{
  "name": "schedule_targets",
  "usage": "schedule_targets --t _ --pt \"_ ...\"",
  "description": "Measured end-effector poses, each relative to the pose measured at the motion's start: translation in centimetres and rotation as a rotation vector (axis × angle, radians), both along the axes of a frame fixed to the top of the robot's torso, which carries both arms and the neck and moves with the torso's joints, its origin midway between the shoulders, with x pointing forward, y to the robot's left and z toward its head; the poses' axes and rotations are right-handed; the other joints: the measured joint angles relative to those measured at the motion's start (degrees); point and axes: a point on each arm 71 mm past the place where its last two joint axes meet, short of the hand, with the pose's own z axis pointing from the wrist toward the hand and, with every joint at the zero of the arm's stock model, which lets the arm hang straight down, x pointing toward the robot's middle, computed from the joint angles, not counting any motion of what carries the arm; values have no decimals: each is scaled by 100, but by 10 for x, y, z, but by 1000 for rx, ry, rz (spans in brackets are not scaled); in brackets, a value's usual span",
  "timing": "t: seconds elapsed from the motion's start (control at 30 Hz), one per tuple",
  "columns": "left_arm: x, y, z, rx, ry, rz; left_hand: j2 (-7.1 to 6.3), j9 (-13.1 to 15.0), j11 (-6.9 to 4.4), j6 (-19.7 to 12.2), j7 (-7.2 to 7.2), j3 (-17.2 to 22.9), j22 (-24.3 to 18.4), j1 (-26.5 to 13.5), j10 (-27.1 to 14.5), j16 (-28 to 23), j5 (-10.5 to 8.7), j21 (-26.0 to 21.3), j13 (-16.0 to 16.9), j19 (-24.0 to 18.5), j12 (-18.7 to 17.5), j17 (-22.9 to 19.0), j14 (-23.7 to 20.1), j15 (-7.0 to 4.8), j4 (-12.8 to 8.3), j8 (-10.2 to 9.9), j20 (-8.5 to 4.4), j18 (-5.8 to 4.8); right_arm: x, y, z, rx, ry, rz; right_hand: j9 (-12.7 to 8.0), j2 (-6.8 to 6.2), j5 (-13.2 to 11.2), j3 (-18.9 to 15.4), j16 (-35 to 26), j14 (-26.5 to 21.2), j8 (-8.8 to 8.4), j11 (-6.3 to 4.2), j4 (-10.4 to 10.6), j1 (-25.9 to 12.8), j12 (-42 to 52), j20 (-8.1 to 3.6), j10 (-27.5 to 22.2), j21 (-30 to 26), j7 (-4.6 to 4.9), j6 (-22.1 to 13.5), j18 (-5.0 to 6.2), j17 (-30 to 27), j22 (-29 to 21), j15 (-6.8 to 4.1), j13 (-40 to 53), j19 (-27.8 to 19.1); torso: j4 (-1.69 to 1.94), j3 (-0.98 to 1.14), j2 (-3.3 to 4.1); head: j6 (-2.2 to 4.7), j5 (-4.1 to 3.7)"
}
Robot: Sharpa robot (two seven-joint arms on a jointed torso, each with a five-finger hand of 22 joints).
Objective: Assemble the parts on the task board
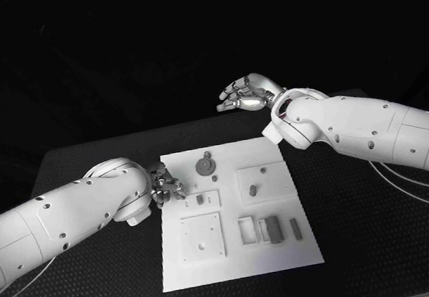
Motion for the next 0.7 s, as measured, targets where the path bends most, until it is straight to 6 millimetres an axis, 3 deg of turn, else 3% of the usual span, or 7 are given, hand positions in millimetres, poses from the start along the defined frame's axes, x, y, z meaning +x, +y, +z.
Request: schedule_targets --t 0.7 --pt "-7 -9 -10 67 14 -52 0 3 9 -1 -4 1 3 0 9 -1 2 0 -5 0 0 -5 2 -1 0 0 1 0 0 1 0 1 -1 3 -4 0 0 0 0 0 0 0 0 0 0 0 0 0 0 0 0 -5 11 0 -11 0 -7 7 3 -14 -21"
